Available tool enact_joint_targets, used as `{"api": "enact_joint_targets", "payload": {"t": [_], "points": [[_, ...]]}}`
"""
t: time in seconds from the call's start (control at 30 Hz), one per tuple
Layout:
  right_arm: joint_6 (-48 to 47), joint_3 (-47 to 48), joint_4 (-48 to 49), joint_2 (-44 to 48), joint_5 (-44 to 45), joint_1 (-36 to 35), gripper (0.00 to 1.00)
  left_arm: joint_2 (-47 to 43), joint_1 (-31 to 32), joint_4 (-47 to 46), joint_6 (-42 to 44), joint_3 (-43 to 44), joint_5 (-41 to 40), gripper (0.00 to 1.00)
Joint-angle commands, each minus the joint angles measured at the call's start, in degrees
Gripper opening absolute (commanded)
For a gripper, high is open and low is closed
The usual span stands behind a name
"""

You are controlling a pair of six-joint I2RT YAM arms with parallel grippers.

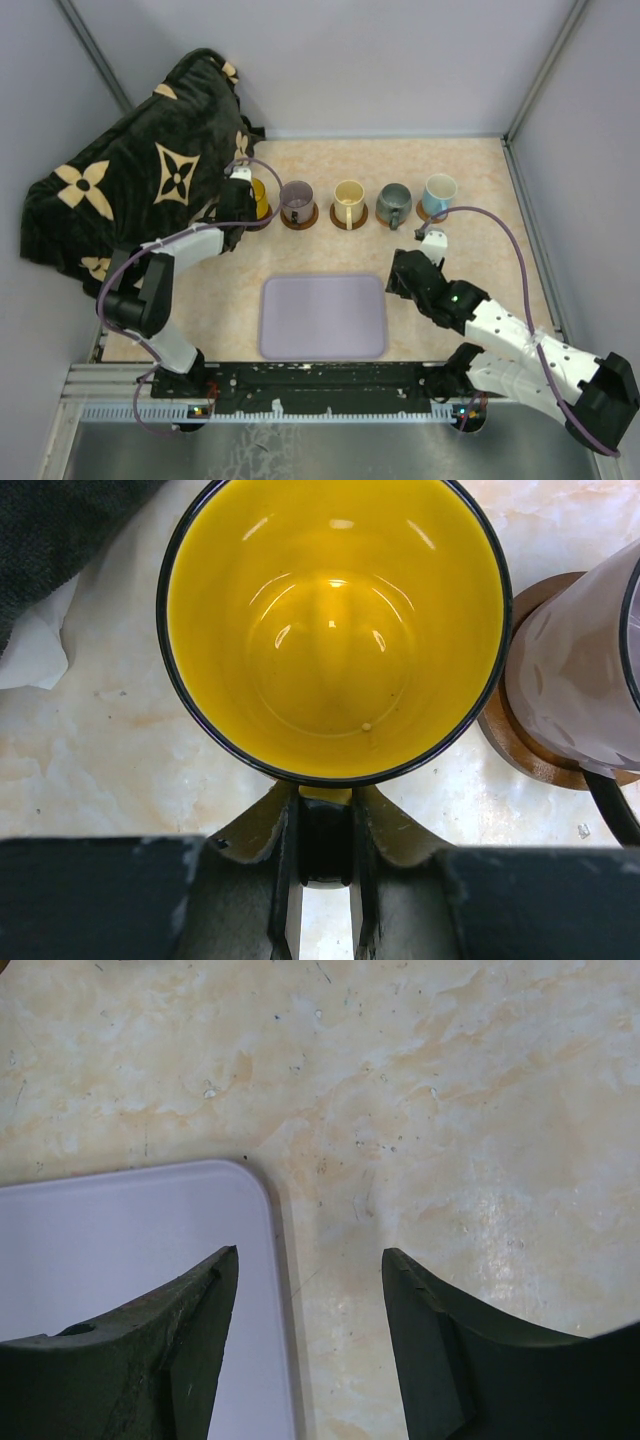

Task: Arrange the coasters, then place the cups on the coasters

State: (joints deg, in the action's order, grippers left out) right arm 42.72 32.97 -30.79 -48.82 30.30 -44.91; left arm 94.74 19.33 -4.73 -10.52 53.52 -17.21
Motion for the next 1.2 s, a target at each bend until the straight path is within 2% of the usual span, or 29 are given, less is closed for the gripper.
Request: {"api": "enact_joint_targets", "payload": {"t": [0.0, 1.17], "points": [[0.87, 0.45, 2.61, -0.22, 1.03, -0.47, 0.6, -0.13, -0.52, -4.39, -0.61, 2.52, 0.09, 0.12], [0.96, 0.09, 3.5, -1.44, -0.07, -0.47, 0.61, 0.96, -0.79, -3.07, -2.3, 0.45, -1.58, 0.11]]}}
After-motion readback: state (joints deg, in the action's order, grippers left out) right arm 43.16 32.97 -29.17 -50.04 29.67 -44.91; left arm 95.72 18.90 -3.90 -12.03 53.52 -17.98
